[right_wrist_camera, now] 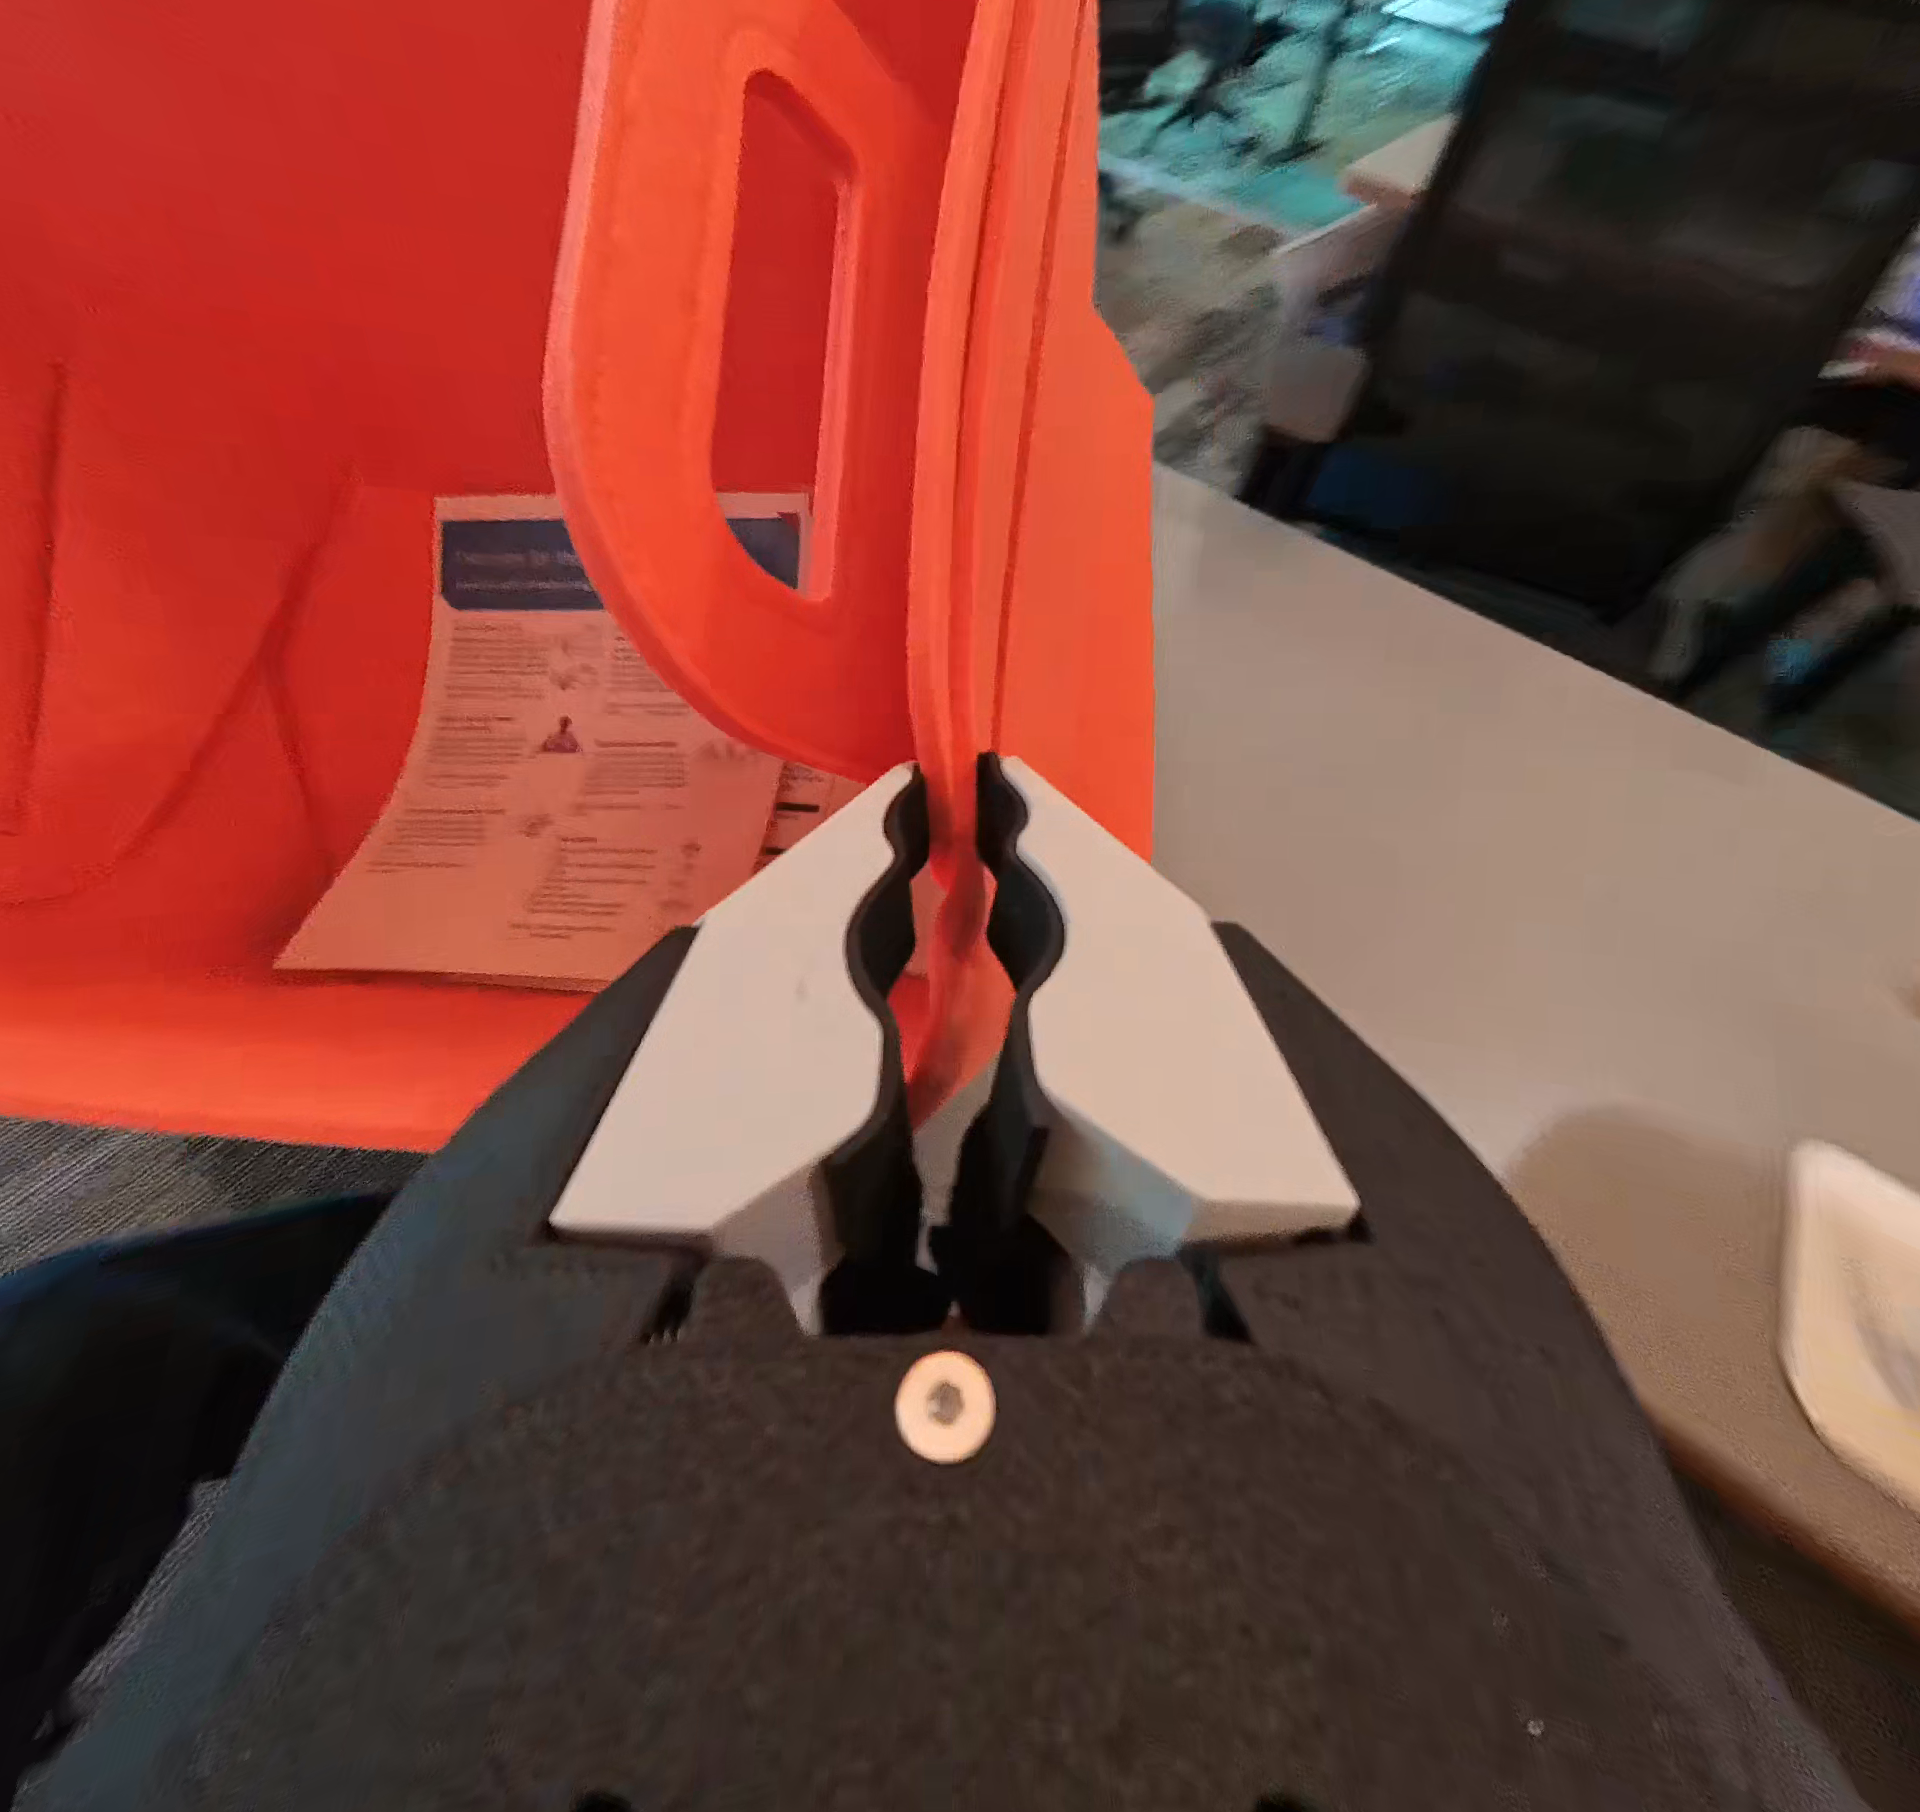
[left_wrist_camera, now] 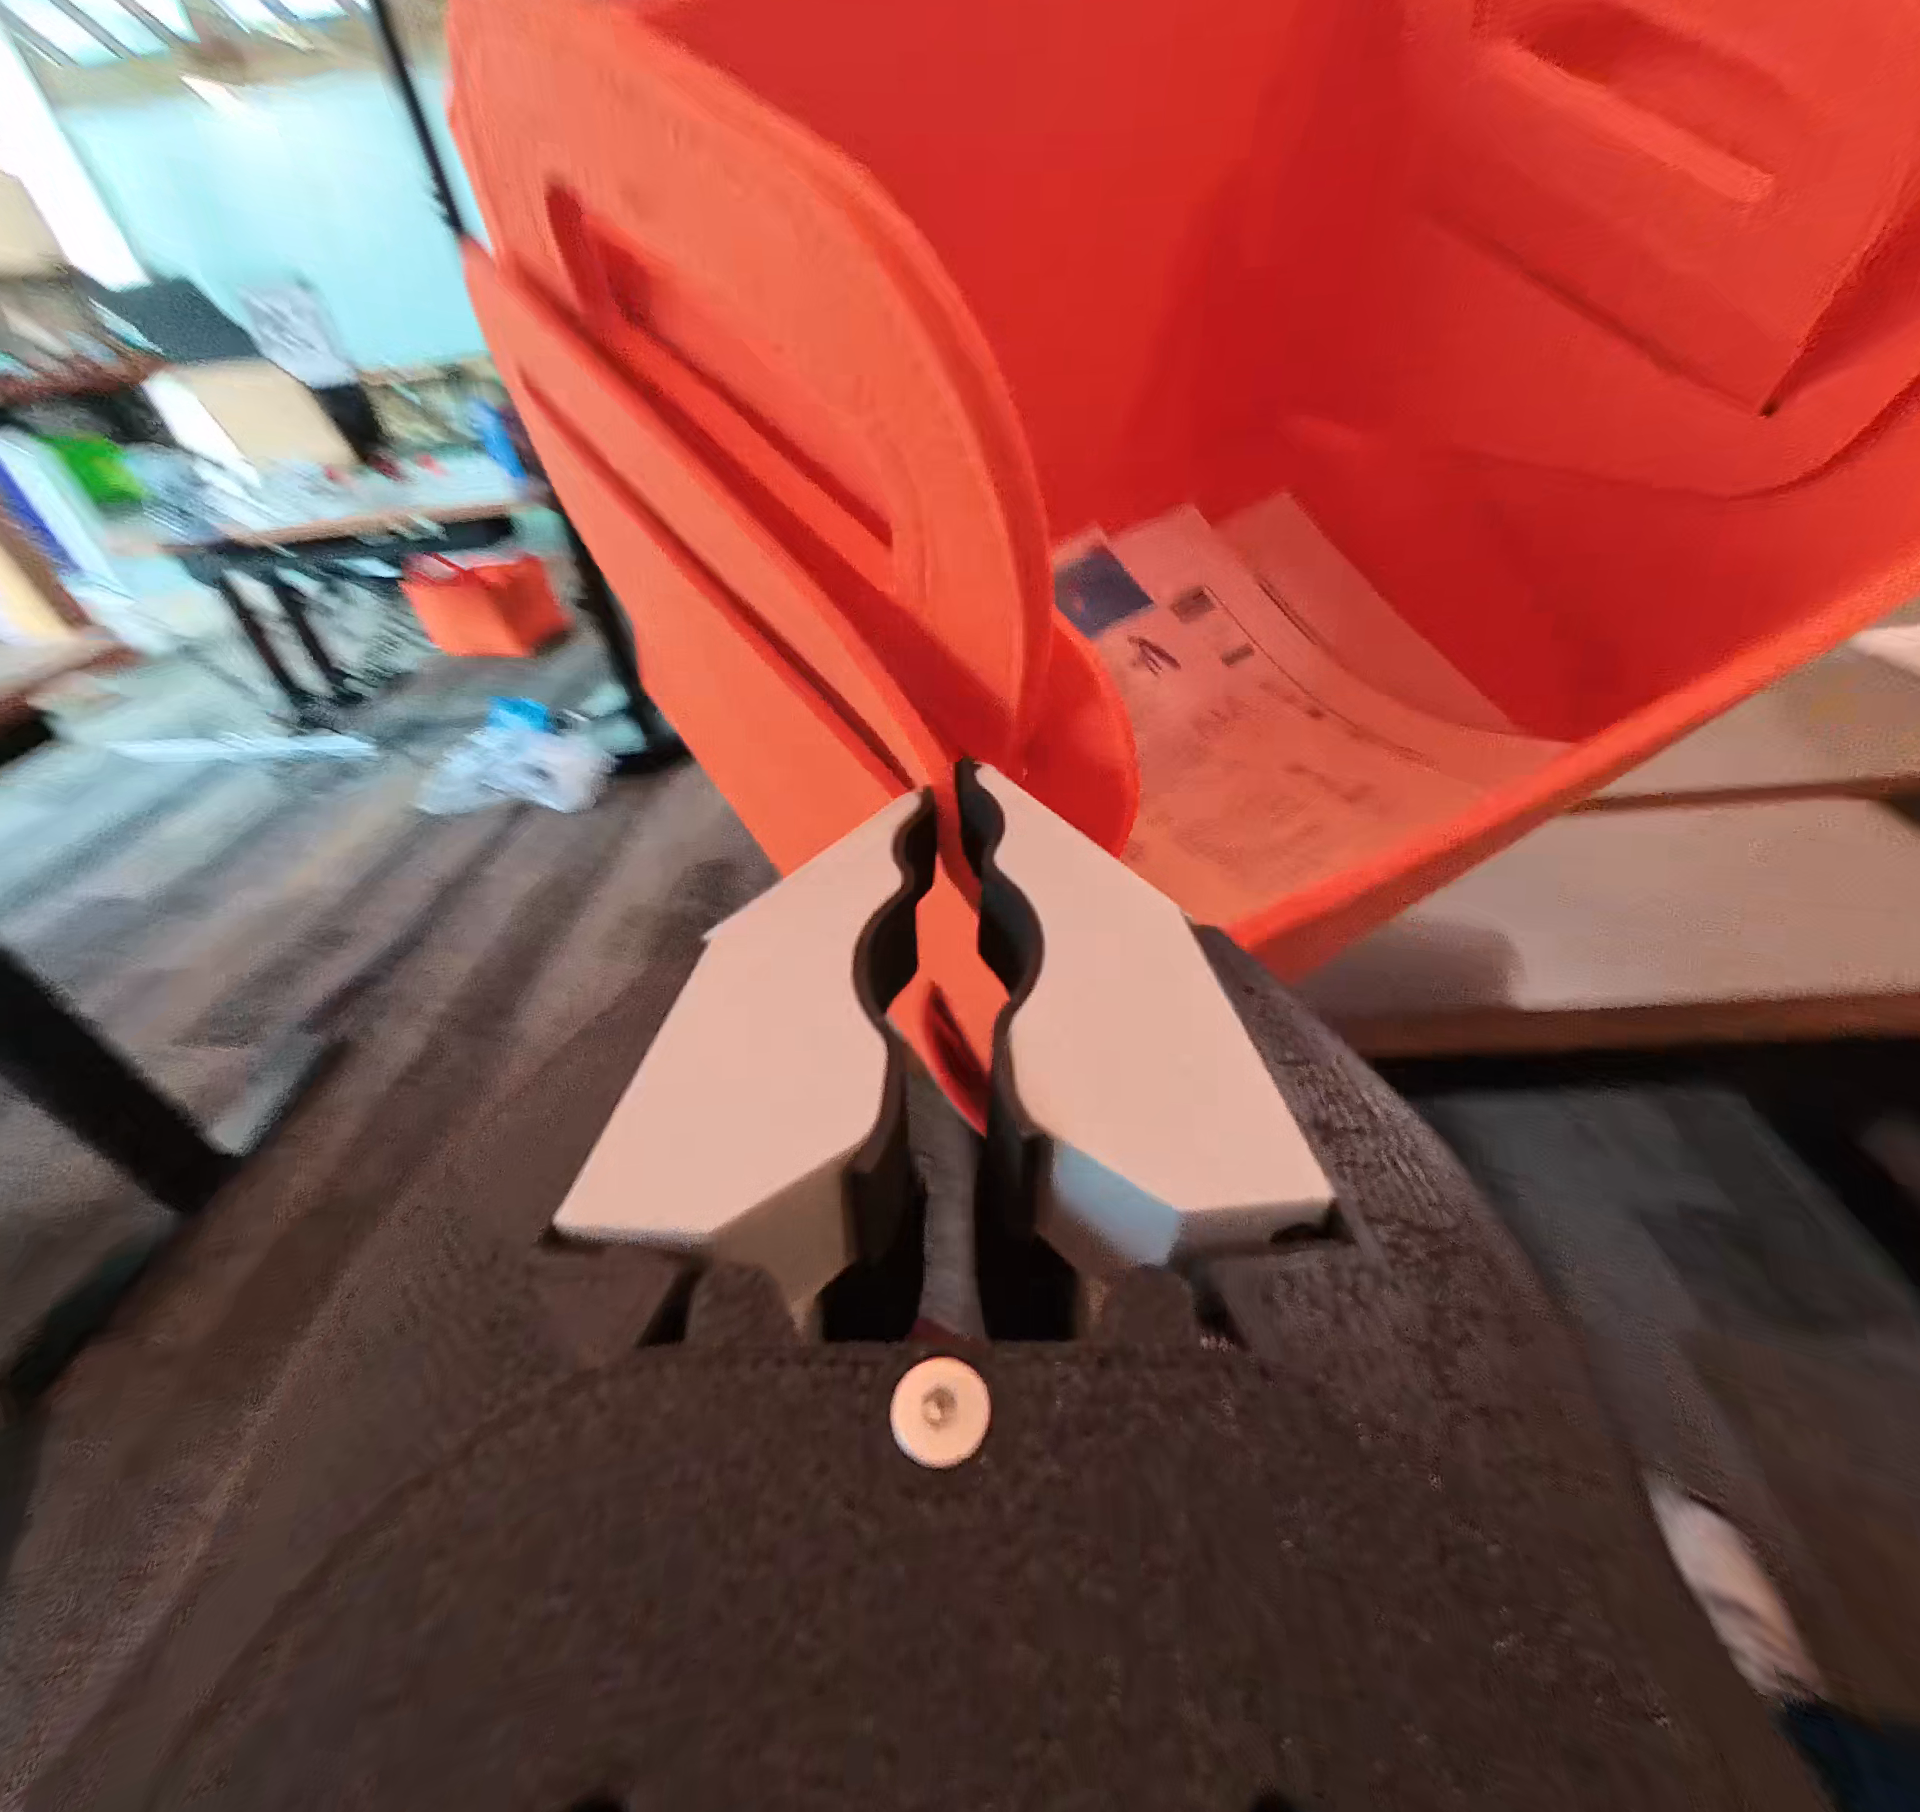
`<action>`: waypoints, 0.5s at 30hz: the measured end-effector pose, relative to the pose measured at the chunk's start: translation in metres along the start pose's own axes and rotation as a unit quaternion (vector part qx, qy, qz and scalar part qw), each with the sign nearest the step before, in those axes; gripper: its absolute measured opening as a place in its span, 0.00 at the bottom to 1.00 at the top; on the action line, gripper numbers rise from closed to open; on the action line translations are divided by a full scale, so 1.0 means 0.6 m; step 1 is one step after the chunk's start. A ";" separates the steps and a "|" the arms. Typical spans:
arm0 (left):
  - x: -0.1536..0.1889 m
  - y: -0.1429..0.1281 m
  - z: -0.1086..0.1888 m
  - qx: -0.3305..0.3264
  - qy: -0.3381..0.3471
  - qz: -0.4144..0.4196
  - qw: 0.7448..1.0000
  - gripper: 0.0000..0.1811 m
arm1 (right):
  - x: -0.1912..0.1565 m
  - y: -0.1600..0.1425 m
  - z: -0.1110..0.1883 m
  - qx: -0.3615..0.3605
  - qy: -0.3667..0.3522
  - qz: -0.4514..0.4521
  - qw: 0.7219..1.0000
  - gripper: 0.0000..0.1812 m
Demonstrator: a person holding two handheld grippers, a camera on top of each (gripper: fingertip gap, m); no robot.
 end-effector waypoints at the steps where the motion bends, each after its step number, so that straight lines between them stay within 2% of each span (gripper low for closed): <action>1: -0.005 0.006 -0.028 -0.003 0.020 -0.012 1.000 0.01 | 0.013 0.024 -0.053 -0.018 0.035 0.010 0.999 0.03; 3: -0.002 0.005 -0.080 -0.012 0.018 0.028 0.999 0.01 | 0.037 0.062 -0.153 -0.048 0.071 0.051 0.995 0.03; 5: 0.001 -0.014 -0.127 -0.028 0.032 0.042 0.998 0.01 | 0.050 0.076 -0.249 -0.082 0.114 0.090 0.986 0.03; 7: 0.010 0.004 -0.146 0.001 0.021 0.071 0.997 0.02 | 0.064 0.083 -0.327 -0.122 0.167 0.096 0.974 0.03; 11: 0.054 0.036 -0.173 -0.002 -0.008 0.090 0.996 0.05 | 0.084 0.077 -0.453 -0.202 0.254 0.111 0.939 0.04; 13: 0.072 0.049 -0.186 0.005 -0.023 0.103 0.994 0.08 | 0.075 0.101 -0.493 -0.211 0.320 0.074 0.920 0.04; 15: 0.085 0.051 -0.199 0.000 -0.038 0.114 0.993 0.13 | 0.083 0.123 -0.530 -0.217 0.331 0.076 0.915 0.04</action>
Point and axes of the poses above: each gripper's, where its closed fingertips meet, z back along the fingers, y out of its top, x = y × z across the jaws, the point moved 1 cm from there along z, back along the fingers, and after that the axes turned 4 degrees about -x, right-handed, at the moved point
